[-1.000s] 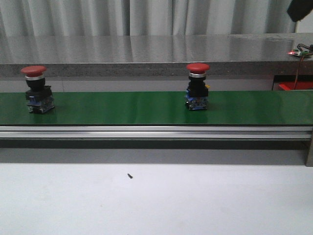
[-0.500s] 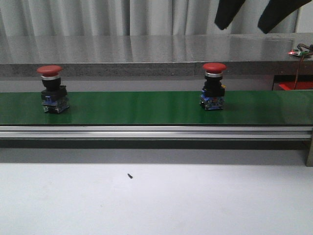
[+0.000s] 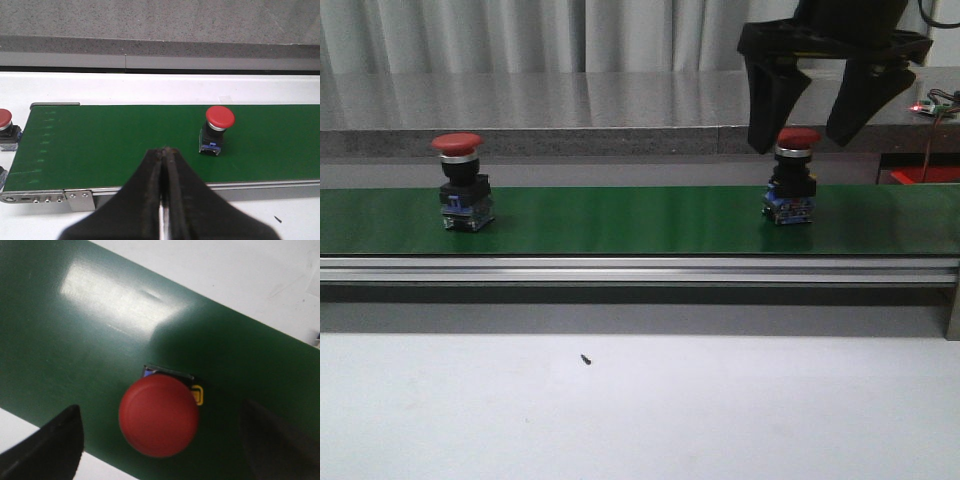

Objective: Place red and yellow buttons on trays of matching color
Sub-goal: 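Lower the right gripper onto the first red button at the conveyor end, then carry the red button onto the red tray section and open the right gripper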

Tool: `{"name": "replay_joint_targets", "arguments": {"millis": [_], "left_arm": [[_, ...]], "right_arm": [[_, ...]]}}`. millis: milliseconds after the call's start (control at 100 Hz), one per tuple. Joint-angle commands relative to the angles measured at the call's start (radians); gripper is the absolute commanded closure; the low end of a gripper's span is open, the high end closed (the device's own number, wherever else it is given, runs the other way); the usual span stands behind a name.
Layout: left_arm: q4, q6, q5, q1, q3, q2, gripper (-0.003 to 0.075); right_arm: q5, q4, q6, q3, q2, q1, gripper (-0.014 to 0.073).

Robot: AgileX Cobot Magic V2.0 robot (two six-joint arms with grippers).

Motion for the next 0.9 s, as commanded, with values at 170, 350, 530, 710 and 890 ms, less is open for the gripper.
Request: {"name": "replay_joint_targets", "arguments": {"millis": [170,350,530,710,890], "left_arm": [[-0.018,0.0,-0.07,-0.011,-0.027,-0.005,0.0739],[-0.018,0.0,-0.07,-0.011,-0.027,-0.005,0.074],[-0.018,0.0,-0.07,-0.011,-0.027,-0.005,0.074],[-0.018,0.0,-0.07,-0.011,-0.027,-0.005,0.074],[-0.018,0.0,-0.07,-0.011,-0.027,-0.005,0.074]], "right_arm": [[-0.044,-0.034,-0.007,-0.038,-0.006,0.001,0.0195],[-0.06,-0.035,-0.004,-0.038,-0.006,-0.002,0.0405],[-0.057,-0.037,-0.004,-0.038,-0.031,-0.021,0.0431],[-0.055,-0.037,-0.004,-0.038,-0.098,-0.102,0.0431],[-0.022,-0.037,-0.004,-0.038,-0.133,-0.235,0.0431]]}}
